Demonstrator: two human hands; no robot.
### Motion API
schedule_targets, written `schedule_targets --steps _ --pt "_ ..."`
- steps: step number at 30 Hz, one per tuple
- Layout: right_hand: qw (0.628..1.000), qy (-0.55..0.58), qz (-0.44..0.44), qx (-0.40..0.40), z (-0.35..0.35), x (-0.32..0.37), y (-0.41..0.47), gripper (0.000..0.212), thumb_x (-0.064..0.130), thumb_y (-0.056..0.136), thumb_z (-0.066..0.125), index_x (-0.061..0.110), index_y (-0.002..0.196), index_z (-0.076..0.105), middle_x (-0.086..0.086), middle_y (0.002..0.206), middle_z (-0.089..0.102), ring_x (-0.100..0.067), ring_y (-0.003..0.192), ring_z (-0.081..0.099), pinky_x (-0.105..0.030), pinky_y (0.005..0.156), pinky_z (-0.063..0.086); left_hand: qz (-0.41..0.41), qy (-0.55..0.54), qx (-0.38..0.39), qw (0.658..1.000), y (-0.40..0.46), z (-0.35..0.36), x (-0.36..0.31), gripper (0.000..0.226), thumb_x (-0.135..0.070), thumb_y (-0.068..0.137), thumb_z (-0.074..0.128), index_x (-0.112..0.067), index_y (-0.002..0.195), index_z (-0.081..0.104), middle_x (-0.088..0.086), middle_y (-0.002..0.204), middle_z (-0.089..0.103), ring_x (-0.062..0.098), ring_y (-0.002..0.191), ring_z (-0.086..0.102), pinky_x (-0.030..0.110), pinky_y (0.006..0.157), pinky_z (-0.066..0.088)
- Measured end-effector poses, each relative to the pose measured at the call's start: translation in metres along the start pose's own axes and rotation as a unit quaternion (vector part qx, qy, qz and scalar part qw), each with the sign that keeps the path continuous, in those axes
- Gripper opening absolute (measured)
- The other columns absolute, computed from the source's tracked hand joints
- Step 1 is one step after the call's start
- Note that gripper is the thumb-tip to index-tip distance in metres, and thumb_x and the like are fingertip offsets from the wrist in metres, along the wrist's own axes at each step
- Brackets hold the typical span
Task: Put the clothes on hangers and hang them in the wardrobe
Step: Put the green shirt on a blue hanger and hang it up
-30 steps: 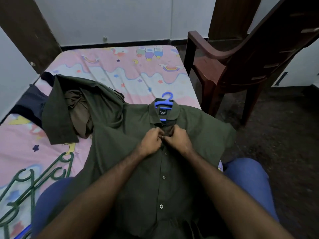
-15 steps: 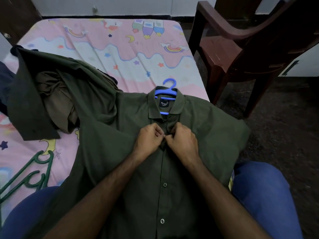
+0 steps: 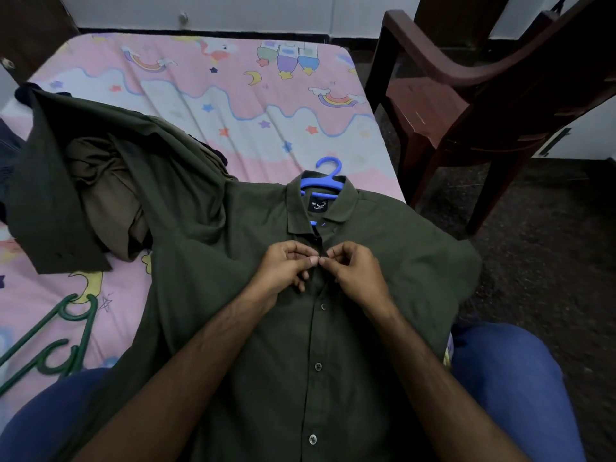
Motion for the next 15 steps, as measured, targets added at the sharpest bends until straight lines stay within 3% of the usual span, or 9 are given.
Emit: schedule_targets --steps 4,11,15 --pt "0.999 -0.014 -0.029 -0.019 0.003 -0.002 -0.004 0.014 0.025 0.083 0.081 0.016 0.089 0.072 0.007 0.076 0.07 0.0 0.065 0.06 -0.011 0.058 0.044 -0.011 0.008 0.0 1.0 0.002 0.0 0.001 0.009 0.006 0.092 0.064 -0.003 0.088 0.063 0.009 0.064 0.055 0.005 0.04 0.048 0.022 0.034 0.045" --pt "0.998 -0.005 -0.064 -0.021 0.003 -0.005 -0.01 0.011 0.02 0.081 0.081 0.018 0.084 0.071 0.004 0.072 0.069 0.001 0.06 0.057 -0.013 0.059 0.046 0.007 0.026 -0.02 0.999 0.001 0.004 0.005 0.006 0.005 0.092 0.064 -0.001 0.09 0.063 0.012 0.067 0.058 0.006 0.042 0.053 0.023 0.035 0.046" --pt "0.998 0.005 -0.068 -0.016 0.004 -0.005 -0.011 0.013 0.017 0.081 0.082 0.017 0.083 0.069 0.003 0.07 0.069 0.0 0.058 0.058 -0.016 0.058 0.048 0.007 0.014 -0.023 1.0 0.001 0.003 0.003 0.011 -0.01 0.089 0.073 -0.003 0.088 0.065 0.01 0.065 0.061 0.01 0.041 0.048 0.021 0.034 0.039"
Point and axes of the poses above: each hand's wrist, its own y-axis towards the middle knuckle, its own z-axis out of the palm, x = y × z, the point moved 1 cm from there along y, towards the middle knuckle
